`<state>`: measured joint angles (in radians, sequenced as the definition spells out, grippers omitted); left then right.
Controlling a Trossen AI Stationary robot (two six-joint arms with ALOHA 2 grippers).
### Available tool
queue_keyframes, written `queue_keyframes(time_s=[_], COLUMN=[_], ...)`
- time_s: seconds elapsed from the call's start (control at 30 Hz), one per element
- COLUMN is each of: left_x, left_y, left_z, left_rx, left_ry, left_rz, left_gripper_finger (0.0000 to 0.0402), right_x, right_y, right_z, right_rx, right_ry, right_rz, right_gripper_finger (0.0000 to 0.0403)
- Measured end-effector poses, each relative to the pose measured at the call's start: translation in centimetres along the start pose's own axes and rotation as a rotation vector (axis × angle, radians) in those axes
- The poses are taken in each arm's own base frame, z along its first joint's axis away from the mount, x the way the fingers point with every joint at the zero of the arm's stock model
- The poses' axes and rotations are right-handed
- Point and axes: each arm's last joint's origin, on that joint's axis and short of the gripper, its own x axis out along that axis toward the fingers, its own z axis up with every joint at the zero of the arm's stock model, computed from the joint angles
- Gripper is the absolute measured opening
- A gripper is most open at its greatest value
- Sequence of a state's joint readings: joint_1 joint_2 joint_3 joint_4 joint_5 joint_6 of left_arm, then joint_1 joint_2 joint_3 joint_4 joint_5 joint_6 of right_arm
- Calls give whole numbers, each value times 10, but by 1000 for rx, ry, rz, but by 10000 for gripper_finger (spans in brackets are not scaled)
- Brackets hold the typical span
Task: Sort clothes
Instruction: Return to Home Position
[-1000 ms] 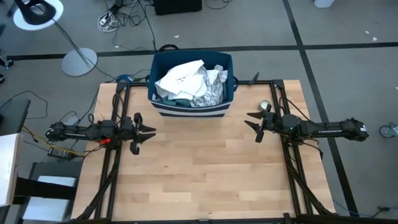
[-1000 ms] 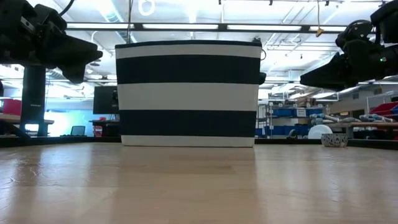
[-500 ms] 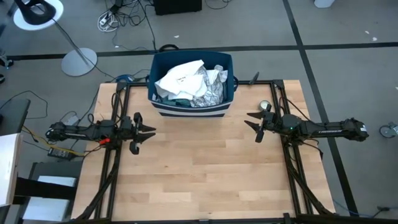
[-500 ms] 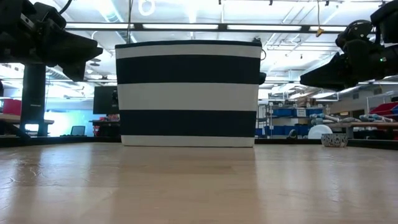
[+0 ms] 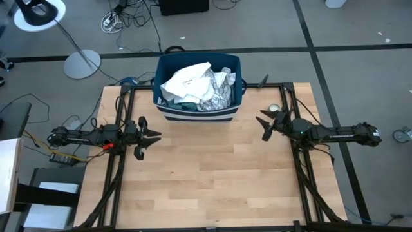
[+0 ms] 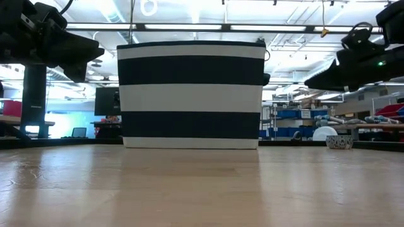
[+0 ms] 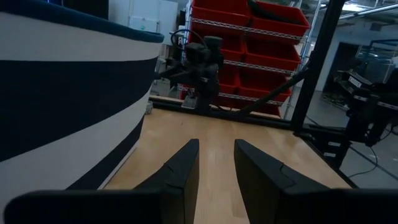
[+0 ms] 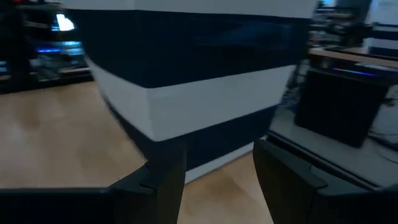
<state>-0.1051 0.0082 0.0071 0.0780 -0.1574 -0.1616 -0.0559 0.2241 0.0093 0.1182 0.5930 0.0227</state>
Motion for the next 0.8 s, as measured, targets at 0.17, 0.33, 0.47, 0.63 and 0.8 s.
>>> queue_keyframes(time_s=[0.17,0.33,0.47,0.63,0.8], left_x=[0,0,0,0,0], left_y=[0,0,0,0,0], left_z=[0,0,0,0,0], left_rx=[0,0,0,0,0], left_ry=[0,0,0,0,0], left_rz=[0,-1,-1,-1,-1], left_gripper_finger=[106,106,106,106,106], right_x=[0,0,0,0,0], right_y=[-1,-1,-1,-1,-1], right_z=[0,0,0,0,0], right_rx=[0,0,1,0,1], right_ry=[-1,-1,-1,-1,-1], right_rz=[-35,-35,-35,-35,-34], right_gripper_finger=[187,187,187,187,187])
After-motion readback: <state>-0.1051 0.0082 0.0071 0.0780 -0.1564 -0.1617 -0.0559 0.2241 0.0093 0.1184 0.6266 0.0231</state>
